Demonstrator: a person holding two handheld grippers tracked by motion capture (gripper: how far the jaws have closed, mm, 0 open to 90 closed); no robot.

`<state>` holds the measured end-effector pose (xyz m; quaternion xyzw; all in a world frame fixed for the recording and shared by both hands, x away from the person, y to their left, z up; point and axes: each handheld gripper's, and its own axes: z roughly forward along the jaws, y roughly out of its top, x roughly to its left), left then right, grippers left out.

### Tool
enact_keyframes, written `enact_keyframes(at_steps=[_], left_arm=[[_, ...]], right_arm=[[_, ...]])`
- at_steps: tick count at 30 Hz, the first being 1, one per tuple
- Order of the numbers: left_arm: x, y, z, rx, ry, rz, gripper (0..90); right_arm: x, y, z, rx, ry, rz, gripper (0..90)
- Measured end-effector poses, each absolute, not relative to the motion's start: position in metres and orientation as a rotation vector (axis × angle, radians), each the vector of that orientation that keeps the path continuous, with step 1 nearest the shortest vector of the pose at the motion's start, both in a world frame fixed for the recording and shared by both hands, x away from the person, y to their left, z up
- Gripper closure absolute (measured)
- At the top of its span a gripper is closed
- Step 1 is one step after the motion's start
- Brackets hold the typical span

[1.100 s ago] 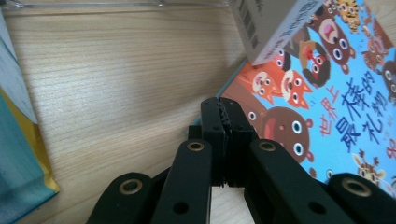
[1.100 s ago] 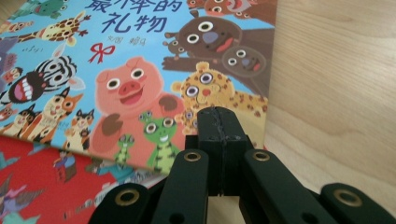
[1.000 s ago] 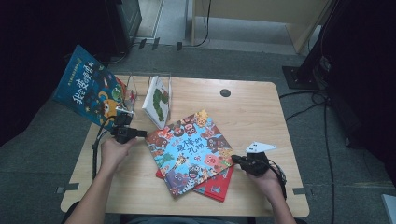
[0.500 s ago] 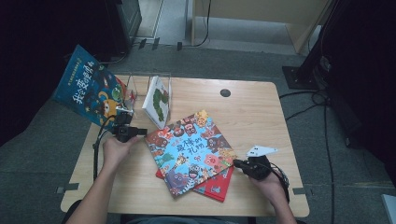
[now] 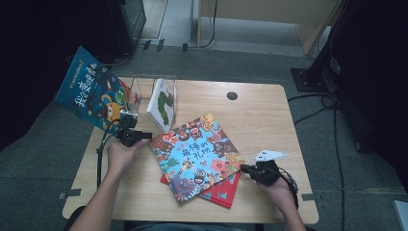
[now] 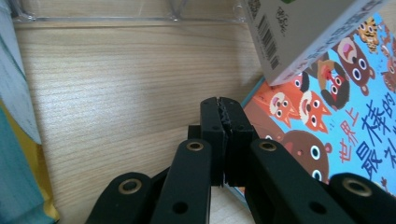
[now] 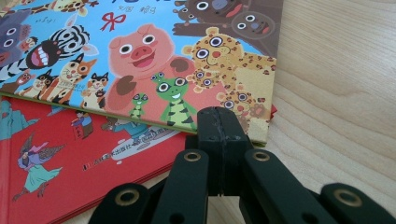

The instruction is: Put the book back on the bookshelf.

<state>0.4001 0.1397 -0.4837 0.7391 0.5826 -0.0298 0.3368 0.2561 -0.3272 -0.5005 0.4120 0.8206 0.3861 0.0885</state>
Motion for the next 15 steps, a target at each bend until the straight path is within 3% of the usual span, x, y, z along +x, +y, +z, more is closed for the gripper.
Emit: enact_keyframes(at_steps=[15], left_arm=[[0.4042,0.1404,-0.4877,1.941,1.537,-0.054,90.0]], right_arm=[[0.2564,-0.3278,-0.5007,1.231,2.446,1.152,90.0]])
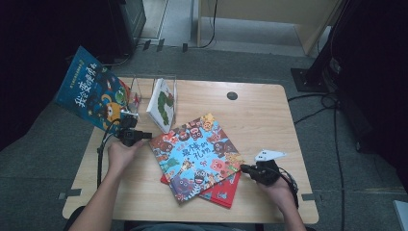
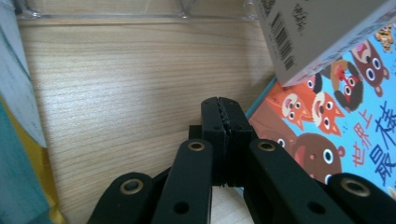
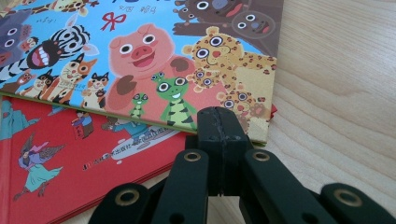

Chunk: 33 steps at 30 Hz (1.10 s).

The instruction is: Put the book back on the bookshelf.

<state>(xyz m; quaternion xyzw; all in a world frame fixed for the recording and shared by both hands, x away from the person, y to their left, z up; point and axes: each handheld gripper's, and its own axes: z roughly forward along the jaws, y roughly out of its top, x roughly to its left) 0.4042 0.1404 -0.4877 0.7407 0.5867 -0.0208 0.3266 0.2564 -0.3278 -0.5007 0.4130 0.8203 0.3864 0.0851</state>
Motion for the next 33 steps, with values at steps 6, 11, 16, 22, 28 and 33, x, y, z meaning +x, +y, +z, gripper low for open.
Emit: enact_keyframes(at_steps=[6,11,16,22,28,33], left_arm=[[0.402,0.142,-0.488,1.923,1.543,-0.074,90.0],[0.401,0.142,-0.489,1.918,1.543,-0.08,90.0],[0.401,0.136,-0.496,1.974,1.547,-0.131,90.0],[0.393,0.135,-0.491,1.912,1.518,-0.169,90.0],[0.39,0.139,-0.493,1.911,1.528,-0.172,90.0],[0.389,0.136,-0.494,1.941,1.528,-0.176,90.0]], right_arm=[[0.257,-0.329,-0.501,1.239,2.44,1.151,90.0],[0.258,-0.33,-0.501,1.25,2.437,1.146,90.0],[0.26,-0.332,-0.502,1.263,2.432,1.136,90.0],[0.26,-0.331,-0.503,1.264,2.442,1.119,89.7],[0.262,-0.333,-0.504,1.285,2.428,1.135,89.8],[0.263,-0.333,-0.503,1.3,2.416,1.129,89.8]])
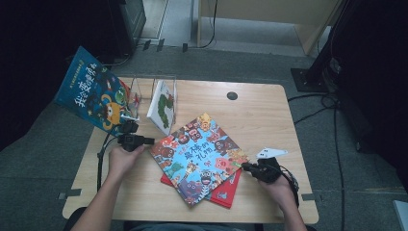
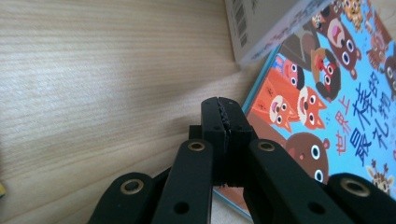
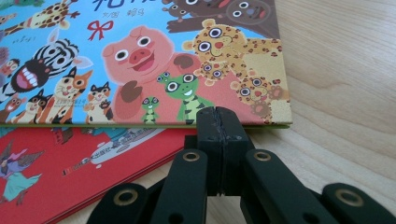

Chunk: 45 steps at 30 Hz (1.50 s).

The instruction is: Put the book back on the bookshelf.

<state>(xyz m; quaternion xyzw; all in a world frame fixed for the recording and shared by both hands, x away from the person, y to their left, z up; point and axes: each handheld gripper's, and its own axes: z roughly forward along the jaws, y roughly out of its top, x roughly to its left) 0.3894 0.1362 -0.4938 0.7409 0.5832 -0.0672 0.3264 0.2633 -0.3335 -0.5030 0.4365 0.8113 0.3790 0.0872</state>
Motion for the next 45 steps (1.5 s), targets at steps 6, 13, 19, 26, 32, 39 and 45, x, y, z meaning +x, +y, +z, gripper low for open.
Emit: enact_keyframes(at_steps=[6,13,19,26,32,39,45], left_arm=[[0.383,0.135,-0.493,1.967,1.521,-0.182,90.0],[0.375,0.134,-0.493,1.989,1.51,-0.2,90.0],[0.368,0.127,-0.493,2.024,1.492,-0.193,90.0],[0.361,0.121,-0.492,2.053,1.469,-0.191,90.0],[0.354,0.118,-0.491,2.07,1.459,-0.219,90.0],[0.343,0.114,-0.49,2.098,1.444,-0.231,90.0],[0.333,0.109,-0.489,2.122,1.426,-0.24,90.0]], right_arm=[[0.267,-0.336,-0.503,1.33,2.395,1.129,89.7],[0.274,-0.34,-0.504,1.398,2.361,1.154,89.8],[0.282,-0.342,-0.504,1.424,2.333,1.15,89.9],[0.289,-0.342,-0.504,1.455,2.303,1.142,89.7],[0.294,-0.343,-0.503,1.455,2.285,1.155,89.5],[0.302,-0.344,-0.503,1.487,2.267,1.146,90.0],[0.31,-0.345,-0.503,1.508,2.252,1.148,90.0]])
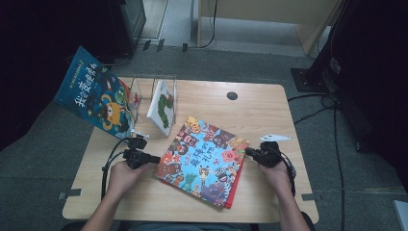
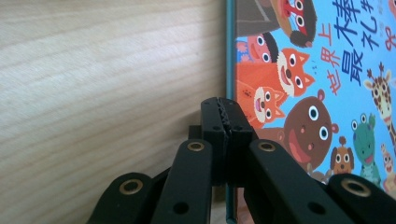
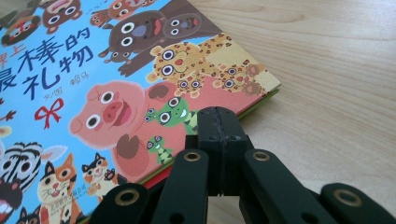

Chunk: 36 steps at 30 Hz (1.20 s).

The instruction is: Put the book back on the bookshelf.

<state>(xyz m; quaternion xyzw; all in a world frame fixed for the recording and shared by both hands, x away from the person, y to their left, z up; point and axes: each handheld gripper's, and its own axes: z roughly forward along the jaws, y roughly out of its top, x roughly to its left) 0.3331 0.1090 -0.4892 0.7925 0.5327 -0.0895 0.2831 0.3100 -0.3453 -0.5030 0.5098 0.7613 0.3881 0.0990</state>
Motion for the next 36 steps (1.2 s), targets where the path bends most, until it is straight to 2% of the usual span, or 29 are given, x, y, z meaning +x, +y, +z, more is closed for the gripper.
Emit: enact_keyframes(at_steps=[9,20,22,27,36], left_arm=[[0.323,0.106,-0.491,2.11,1.422,-0.292,90.0],[0.313,0.1,-0.49,2.099,1.402,-0.295,87.2],[0.315,0.102,-0.49,2.076,1.418,-0.3,83.7],[0.318,0.105,-0.486,2.059,1.429,-0.261,66.7],[0.328,0.1,-0.483,2.063,1.391,-0.241,52.9]], right_arm=[[0.319,-0.345,-0.503,1.537,2.226,1.148,90.0],[0.333,-0.343,-0.505,1.565,2.182,1.151,90.0],[0.336,-0.342,-0.504,1.562,2.173,1.143,90.0],[0.344,-0.344,-0.504,1.579,2.13,1.166,90.0],[0.364,-0.341,-0.498,1.568,2.087,1.168,90.0]])
